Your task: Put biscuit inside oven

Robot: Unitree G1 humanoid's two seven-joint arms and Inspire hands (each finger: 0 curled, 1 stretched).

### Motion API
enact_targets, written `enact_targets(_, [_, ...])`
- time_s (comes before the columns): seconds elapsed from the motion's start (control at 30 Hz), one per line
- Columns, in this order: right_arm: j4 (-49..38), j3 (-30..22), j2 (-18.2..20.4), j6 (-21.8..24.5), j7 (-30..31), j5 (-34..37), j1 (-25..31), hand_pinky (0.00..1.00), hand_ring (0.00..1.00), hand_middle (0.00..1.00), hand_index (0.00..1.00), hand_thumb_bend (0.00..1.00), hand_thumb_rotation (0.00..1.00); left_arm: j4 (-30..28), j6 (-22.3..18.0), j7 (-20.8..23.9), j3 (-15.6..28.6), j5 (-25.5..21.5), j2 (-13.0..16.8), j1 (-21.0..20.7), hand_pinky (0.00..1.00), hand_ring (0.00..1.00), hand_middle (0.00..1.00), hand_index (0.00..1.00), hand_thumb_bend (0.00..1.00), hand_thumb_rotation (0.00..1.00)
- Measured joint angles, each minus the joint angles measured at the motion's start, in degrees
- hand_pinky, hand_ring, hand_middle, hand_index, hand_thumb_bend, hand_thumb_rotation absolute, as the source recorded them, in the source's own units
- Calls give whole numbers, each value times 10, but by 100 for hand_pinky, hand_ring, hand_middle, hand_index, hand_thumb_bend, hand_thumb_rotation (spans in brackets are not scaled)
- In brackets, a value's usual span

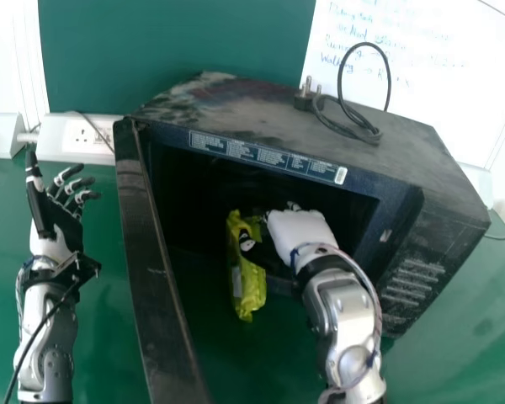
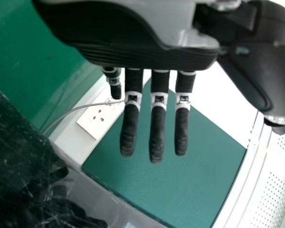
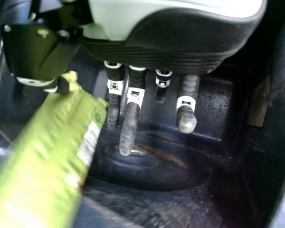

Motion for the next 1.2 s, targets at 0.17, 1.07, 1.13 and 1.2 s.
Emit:
enact_targets(0.17, [60,16,-12,5,-39,20,-35,12,19,47,65,57,0,-1,0,0,0,0,1,3,23,31,40,49,52,8])
enact_targets(1.07, [233,95,-68,7,-203,108,-125,10,17,47,49,53,0,-1,2,-3,0,0,2,8,23,31,40,49,52,8])
enact_targets(1.13, [235,105,-72,4,-217,109,-126,10,18,47,49,53,0,-1,3,-3,0,0,2,9,23,31,40,49,52,8])
enact_targets(1.2, [236,111,-76,0,-229,109,-126,10,17,47,49,53,0,-2,4,-3,0,0,2,9,23,31,39,49,52,8])
